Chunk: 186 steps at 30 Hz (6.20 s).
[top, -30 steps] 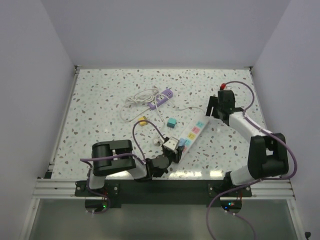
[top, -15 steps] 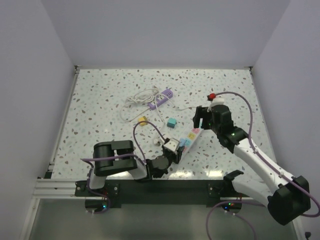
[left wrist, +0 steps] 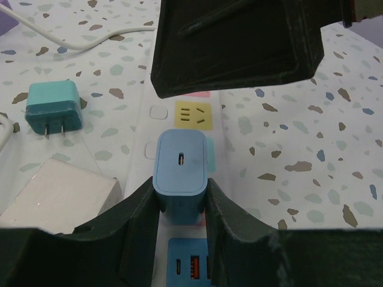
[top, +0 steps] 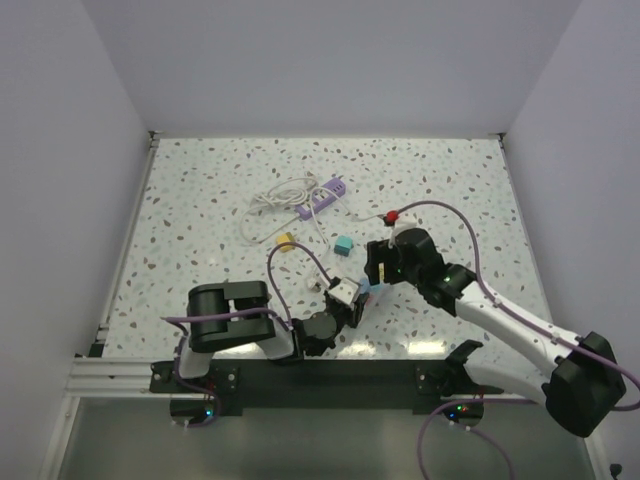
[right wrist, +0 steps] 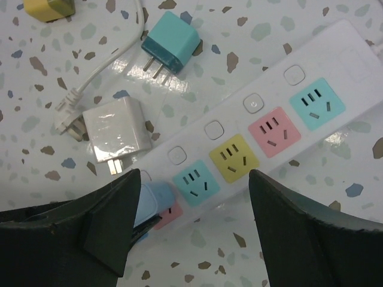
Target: Insert the plug
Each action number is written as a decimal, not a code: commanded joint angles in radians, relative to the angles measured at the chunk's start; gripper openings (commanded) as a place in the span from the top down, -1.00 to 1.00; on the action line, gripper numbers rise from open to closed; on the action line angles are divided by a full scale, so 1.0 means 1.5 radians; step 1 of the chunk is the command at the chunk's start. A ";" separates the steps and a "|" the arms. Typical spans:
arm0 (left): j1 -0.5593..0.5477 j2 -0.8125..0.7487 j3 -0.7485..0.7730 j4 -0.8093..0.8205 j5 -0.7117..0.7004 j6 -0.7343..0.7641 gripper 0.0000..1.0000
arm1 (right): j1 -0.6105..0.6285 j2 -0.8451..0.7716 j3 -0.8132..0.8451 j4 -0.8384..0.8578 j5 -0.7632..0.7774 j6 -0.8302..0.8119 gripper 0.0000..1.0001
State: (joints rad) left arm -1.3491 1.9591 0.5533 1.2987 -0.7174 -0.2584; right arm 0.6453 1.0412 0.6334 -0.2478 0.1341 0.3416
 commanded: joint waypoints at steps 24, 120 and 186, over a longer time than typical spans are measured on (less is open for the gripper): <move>-0.008 0.042 0.000 -0.020 0.000 0.009 1.00 | 0.076 0.028 -0.034 -0.076 0.026 0.048 -0.51; -0.056 0.014 0.071 -0.340 -0.040 0.023 -0.58 | -0.007 0.058 0.110 -0.023 0.190 0.015 -0.85; 0.577 -0.524 -0.072 -0.438 0.349 0.031 -0.74 | 0.020 0.585 0.387 0.071 0.105 0.005 -0.41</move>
State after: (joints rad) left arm -0.4908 1.1934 0.4519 0.6117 -0.2108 -0.2241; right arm 0.6758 1.8942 1.1637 -0.1394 0.2409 0.3290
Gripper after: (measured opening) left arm 0.865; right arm 0.719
